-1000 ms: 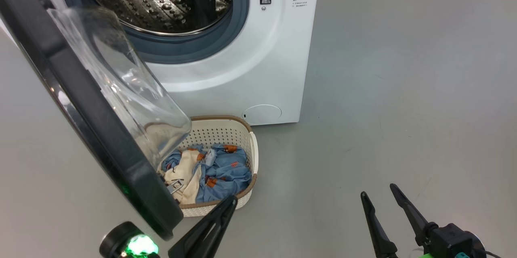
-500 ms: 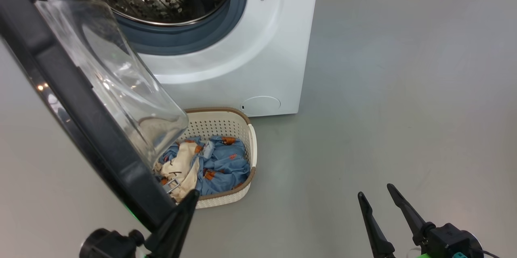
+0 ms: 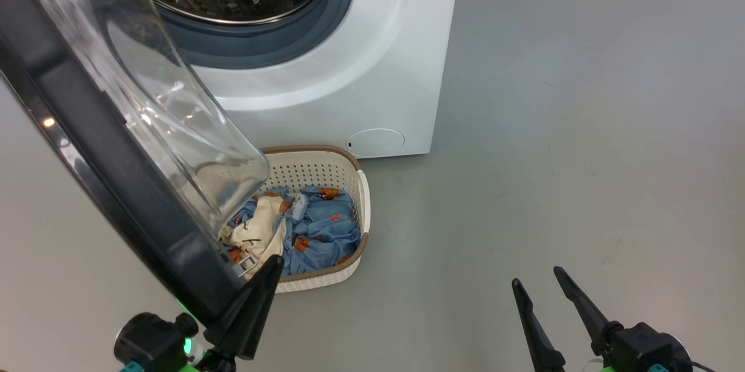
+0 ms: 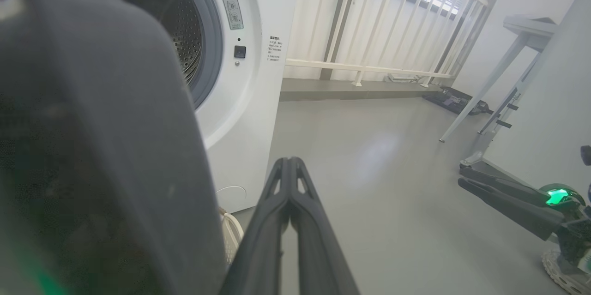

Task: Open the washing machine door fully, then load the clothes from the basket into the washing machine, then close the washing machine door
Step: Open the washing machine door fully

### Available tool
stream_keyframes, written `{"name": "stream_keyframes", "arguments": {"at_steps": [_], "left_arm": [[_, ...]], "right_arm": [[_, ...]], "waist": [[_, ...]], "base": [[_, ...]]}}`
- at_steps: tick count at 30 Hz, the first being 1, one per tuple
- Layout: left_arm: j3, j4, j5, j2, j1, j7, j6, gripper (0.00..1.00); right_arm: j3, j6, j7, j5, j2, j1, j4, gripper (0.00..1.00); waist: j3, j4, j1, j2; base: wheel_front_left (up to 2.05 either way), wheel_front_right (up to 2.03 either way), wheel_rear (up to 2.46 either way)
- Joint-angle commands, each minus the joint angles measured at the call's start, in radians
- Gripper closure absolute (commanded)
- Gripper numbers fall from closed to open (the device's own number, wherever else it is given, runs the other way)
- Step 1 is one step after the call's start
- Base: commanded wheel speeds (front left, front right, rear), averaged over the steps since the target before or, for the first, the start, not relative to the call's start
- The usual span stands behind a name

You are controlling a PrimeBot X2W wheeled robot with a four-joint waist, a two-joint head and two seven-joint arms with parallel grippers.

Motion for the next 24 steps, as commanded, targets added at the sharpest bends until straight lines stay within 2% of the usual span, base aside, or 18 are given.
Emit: {"name": "stream_keyframes", "arguments": {"at_steps": [1, 16, 24], "left_arm": [[0.039, -0.017, -0.007, 0.012, -0.046, -0.006, -0.003, 1.0], [0.126, 0.005, -0.028, -0.003, 0.002, -0.006, -0.003, 1.0], [0.141, 0.0, -0.033, -0.001, 0.057, -0.006, -0.003, 1.0]], "right_arm": [[0.033, 0.003, -0.012, 0.011, -0.004, -0.038, -0.016, 0.0], [0.04, 0.003, -0.012, 0.018, -0.004, -0.046, 0.005, 0.0], [0.046, 0.003, -0.012, 0.022, -0.004, -0.057, 0.023, 0.0]], "waist": [[-0.001, 0.004, 0.0, 0.0], [0.009, 0.059, 0.0, 0.0], [0.007, 0.1, 0.0, 0.0]], "base": [[0.0, 0.0, 0.0], [0.0, 0.0, 0.0], [0.0, 0.0, 0.0]]}}
